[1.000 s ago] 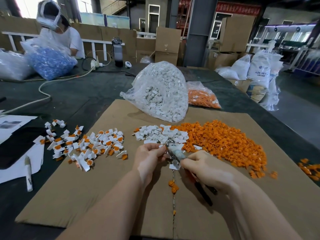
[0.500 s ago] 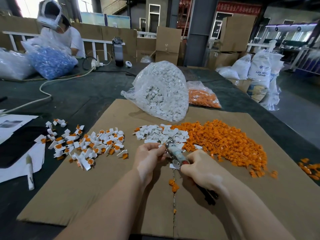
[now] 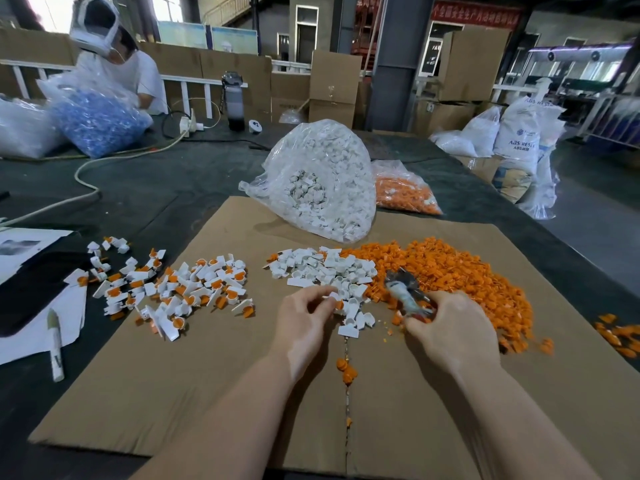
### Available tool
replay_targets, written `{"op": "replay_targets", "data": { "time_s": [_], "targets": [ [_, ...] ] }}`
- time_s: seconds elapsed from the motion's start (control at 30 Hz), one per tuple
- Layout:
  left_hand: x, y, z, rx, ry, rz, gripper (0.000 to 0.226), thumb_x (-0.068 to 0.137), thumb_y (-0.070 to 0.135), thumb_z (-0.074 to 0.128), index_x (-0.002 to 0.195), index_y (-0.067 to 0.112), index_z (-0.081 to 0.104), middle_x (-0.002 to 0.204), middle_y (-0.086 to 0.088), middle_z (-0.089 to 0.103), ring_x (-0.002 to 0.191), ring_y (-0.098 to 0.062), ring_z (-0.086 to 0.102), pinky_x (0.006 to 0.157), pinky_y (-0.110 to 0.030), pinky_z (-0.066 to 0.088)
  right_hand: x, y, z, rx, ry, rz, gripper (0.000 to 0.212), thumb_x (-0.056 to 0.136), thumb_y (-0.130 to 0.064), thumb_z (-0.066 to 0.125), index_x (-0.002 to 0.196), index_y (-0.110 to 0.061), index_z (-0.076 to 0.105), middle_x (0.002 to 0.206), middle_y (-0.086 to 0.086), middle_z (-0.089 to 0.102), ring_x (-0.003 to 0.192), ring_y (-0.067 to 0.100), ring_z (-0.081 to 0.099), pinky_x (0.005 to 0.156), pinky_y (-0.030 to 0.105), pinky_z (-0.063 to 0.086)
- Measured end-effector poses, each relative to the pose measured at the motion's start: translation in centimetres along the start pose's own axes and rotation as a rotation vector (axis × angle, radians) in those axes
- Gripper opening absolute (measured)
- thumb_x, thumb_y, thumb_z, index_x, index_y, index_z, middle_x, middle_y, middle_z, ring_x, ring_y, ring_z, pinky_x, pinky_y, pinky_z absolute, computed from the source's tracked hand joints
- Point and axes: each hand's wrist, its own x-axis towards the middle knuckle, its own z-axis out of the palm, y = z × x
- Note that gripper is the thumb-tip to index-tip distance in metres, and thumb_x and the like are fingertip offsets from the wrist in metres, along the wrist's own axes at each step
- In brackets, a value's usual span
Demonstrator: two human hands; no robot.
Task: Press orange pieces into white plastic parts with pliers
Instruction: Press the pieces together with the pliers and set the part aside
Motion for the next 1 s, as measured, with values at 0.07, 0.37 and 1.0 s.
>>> {"op": "replay_targets", "data": {
  "time_s": [0.07,0.37,1.0],
  "targets": [
    [0.1,-0.4,0.1,0.095,0.001,0.028,0.023,0.093,0.013,0.055,0.112,0.014,0.067,0.104,0.011,0.06,0.1,0.002,0.05,0.079,-0.001,0.03,0.2,0.8,0.5,-0.081,0.031,-0.02,0.038,0.082,-0.048,0.06,0.105,-0.017,0.062,0.1,0.003,0.056,0.098,0.021,0.052,0.08,0.031,0.044],
    [0.2,-1.0,0.3,0.175,-0.041,0.04,0.026,0.096,0.013,0.049,0.11,0.024,0.067,0.116,0.006,0.059,0.109,-0.002,0.048,0.079,0.002,0.03,-0.4,0.1,1.3,-0.165,0.157,-0.126,0.046,0.088,-0.049,0.053,0.122,-0.018,0.058,0.125,0.006,0.054,0.118,0.024,0.045,0.104,0.042,0.028],
    [-1.0,-0.1,0.1,0.214,-0.223,0.147,0.037,0.08,0.009,0.071,0.115,0.02,0.065,0.106,0.004,0.065,0.097,-0.006,0.059,0.08,-0.005,0.044,-2.9,-3.7,3.9,0.487,0.21,-0.484,0.008,0.077,-0.002,0.071,0.079,-0.008,0.068,0.079,0.001,0.064,0.081,0.019,0.058,0.071,0.02,0.041]
  ]
}}
